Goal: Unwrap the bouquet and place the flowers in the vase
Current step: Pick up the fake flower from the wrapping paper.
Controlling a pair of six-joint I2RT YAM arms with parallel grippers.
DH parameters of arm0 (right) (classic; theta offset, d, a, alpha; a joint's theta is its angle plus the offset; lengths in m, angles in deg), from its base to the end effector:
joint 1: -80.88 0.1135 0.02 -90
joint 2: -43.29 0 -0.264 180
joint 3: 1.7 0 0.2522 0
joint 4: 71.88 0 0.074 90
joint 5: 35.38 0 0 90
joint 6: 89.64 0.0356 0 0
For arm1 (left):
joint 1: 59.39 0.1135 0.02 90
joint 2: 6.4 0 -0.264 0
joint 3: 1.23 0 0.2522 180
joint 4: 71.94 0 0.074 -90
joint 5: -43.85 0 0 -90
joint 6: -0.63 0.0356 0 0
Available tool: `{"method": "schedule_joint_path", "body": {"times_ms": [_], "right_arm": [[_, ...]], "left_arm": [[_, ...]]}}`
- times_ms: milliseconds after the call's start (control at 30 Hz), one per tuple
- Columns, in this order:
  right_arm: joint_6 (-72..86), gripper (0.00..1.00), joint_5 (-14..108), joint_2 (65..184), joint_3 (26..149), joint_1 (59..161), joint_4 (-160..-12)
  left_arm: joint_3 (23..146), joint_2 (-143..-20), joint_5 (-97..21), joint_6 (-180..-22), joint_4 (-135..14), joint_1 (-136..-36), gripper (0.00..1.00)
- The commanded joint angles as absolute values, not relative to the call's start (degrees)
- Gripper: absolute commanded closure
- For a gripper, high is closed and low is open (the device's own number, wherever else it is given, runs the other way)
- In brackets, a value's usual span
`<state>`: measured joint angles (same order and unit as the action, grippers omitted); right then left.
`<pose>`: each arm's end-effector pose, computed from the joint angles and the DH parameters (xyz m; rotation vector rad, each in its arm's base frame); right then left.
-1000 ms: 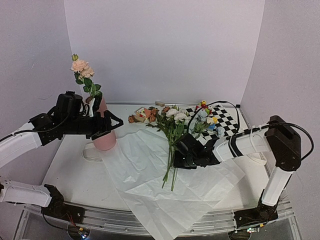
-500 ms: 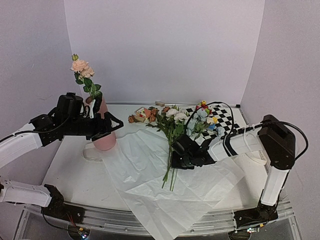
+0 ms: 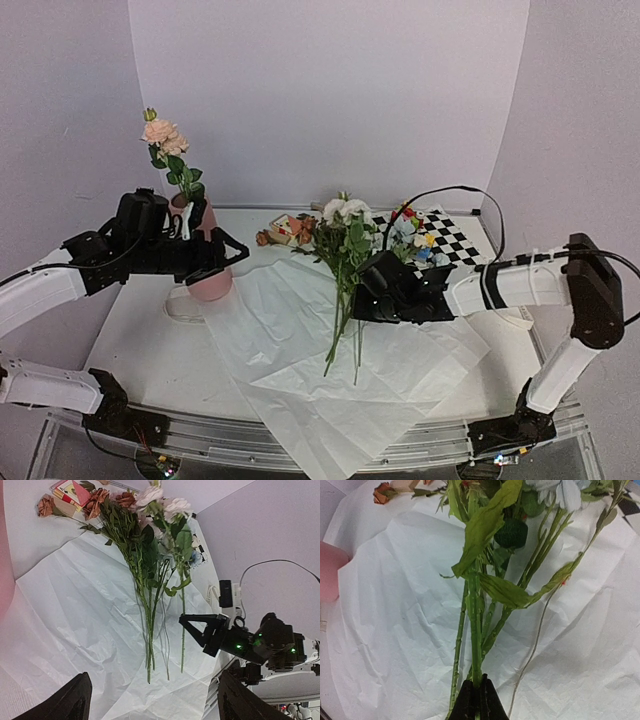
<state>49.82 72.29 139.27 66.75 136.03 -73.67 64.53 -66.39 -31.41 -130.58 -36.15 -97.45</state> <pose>0.2176 0.2936 0.2066 0.0885 2.1544 0.7904 0.1777 -0.1506 0.3132 0.1069 2.2716 -1.0608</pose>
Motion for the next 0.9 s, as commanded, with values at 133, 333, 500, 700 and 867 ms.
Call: {"method": "schedule_joint_path", "body": {"times_ms": [133,333,500,700,867], "right_arm": [[40.9,1.00,75.1,128.3,61.6,135.8,-69.2],[34.6,1.00,70.1,122.2,56.8,135.8,-60.0],[30.3,1.00,62.9,118.7,54.6,135.9,-54.1],[29.2,1.00,59.4,115.5,52.4,135.8,-50.0],[27.6,1.00,55.2,115.1,52.5,135.8,-48.9]], "left_arm": [[63.9,-70.7,-33.5,-131.8,-40.9,-100.7,0.12],[66.1,-73.6,-35.5,-131.8,-44.2,-105.0,0.12],[66.6,-75.9,-33.6,-132.6,-50.4,-107.1,0.13],[68.1,-77.6,-33.2,-132.5,-55.1,-107.8,0.15],[69.5,-79.4,-32.5,-132.7,-60.1,-108.2,0.17]]}}
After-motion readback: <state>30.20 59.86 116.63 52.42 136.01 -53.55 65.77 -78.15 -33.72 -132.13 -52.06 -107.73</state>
